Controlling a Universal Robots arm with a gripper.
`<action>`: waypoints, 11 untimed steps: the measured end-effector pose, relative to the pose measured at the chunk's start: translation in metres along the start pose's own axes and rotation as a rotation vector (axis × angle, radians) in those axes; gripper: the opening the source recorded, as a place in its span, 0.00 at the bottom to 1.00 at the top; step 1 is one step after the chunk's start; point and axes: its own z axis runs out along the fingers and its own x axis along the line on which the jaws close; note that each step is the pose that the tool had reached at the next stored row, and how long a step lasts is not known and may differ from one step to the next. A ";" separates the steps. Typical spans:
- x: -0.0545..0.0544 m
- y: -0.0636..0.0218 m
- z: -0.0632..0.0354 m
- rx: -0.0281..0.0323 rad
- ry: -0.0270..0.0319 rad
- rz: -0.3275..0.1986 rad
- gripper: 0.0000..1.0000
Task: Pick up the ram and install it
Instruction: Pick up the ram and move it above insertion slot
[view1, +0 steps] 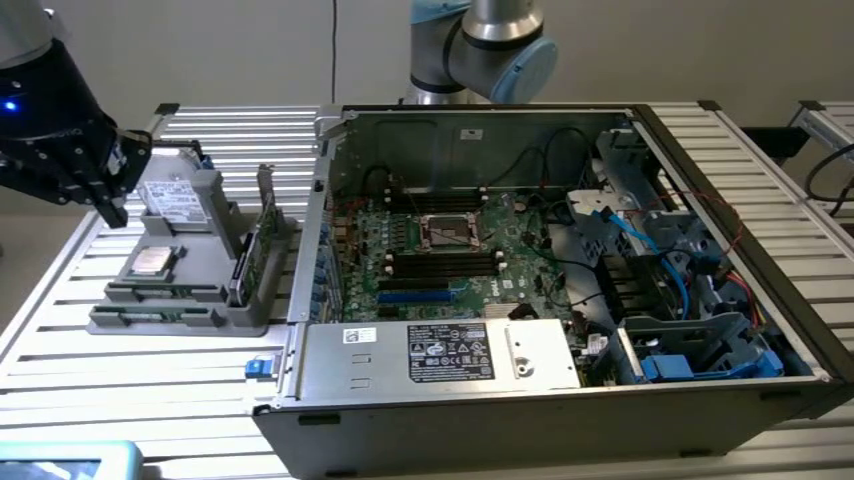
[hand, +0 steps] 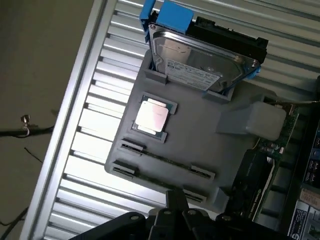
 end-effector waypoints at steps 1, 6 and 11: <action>0.000 0.0000 0.0001 0.0000 0.0007 -0.018 0.11; 0.000 0.0000 0.0011 -0.0028 0.0024 -0.108 0.11; 0.000 -0.0001 0.0022 -0.0045 0.0041 -0.200 0.11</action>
